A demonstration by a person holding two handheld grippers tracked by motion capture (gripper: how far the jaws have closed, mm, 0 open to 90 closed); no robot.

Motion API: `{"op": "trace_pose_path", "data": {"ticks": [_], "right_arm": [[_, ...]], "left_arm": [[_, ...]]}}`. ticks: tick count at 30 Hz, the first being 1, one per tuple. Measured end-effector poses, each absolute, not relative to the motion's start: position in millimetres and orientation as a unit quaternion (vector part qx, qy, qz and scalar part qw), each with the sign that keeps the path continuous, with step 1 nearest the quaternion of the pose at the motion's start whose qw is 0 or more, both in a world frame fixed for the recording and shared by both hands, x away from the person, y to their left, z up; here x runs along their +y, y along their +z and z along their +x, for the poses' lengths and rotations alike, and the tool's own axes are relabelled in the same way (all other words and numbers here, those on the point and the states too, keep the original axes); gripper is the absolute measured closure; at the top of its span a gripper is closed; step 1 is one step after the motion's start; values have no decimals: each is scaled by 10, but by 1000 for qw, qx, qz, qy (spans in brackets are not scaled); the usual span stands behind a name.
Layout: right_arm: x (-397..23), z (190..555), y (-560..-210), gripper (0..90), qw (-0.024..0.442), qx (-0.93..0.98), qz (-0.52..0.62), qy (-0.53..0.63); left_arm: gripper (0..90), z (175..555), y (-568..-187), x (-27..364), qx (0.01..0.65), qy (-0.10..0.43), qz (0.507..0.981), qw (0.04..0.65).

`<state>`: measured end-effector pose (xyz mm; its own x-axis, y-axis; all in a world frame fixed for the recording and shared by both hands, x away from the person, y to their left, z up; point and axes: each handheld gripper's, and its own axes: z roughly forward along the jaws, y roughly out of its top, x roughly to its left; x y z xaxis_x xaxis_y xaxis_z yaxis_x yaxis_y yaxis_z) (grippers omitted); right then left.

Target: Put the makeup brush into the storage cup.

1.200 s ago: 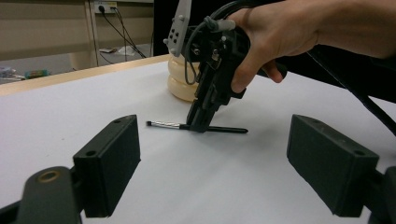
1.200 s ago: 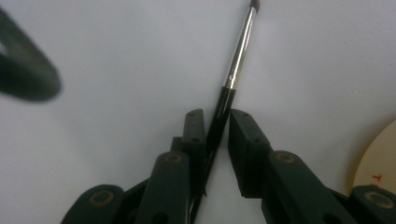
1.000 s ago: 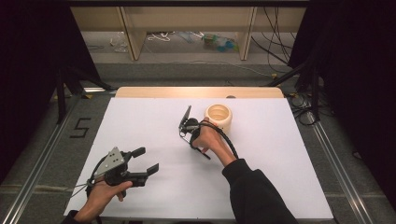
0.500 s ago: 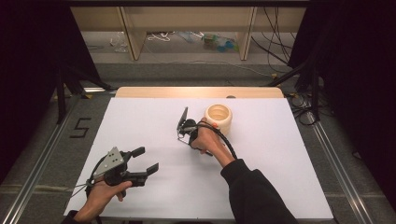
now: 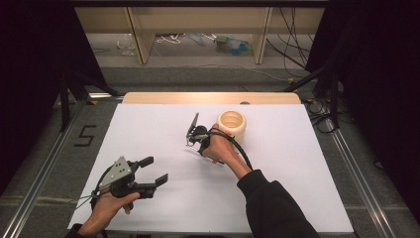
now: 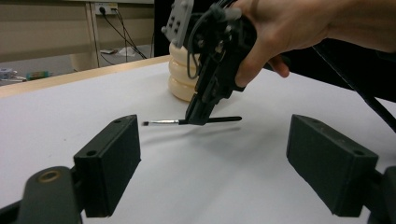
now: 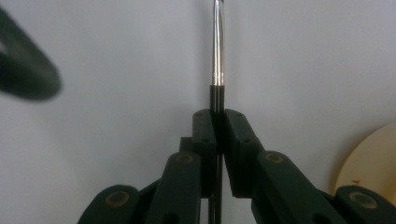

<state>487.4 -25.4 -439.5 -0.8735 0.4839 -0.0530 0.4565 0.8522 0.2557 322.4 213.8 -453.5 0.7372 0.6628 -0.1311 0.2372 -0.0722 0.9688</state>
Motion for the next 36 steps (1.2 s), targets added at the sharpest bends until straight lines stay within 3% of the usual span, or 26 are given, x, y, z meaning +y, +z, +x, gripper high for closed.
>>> {"op": "trace_pose_path", "data": {"ticks": [15,23,36], "right_arm": [[-672,4748,-3839,841,107,920,239,292],[-911,4677,-3754,841,150,882,240,377],[-1195,4674,-3665,841,172,826,254,473]], "left_arm": [[177,3225,-4543,2147,321,178,709,602],[176,3212,-4558,2140,329,171,709,599],[176,3213,-4542,2166,319,181,714,597]]}}
